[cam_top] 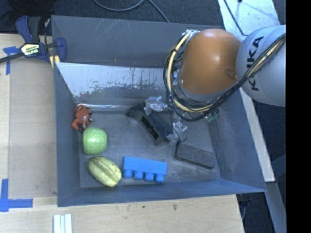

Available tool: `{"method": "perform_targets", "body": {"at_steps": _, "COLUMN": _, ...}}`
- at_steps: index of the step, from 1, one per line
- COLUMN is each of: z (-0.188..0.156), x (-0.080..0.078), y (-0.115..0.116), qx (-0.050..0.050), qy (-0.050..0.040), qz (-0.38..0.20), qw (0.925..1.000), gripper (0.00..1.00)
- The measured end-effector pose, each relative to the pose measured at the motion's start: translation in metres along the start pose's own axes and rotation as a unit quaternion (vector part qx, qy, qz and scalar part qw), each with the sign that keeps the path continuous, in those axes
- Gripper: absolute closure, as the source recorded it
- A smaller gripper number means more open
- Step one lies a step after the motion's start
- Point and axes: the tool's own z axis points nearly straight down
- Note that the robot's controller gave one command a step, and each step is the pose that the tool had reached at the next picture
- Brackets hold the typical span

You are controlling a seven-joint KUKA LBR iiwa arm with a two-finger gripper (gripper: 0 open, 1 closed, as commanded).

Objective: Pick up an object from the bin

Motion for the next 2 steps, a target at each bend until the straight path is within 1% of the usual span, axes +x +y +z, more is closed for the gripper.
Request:
{"method": "perform_targets", "body": {"at_steps": 1, "z": -0.004, "x": -0.008, "y": 0.011, "qx": -0.001, "qy": -0.0017, "qz": 0.039, "qw": 0.9993, "gripper": 0.0}}
{"method": "perform_targets", "body": {"at_steps": 2, "z": -0.007, "x": -0.02, "y": -0.005, "qx": 0.0, "qy": -0.0017, "qz": -0.043, "qw": 0.9991, "gripper": 0.0}}
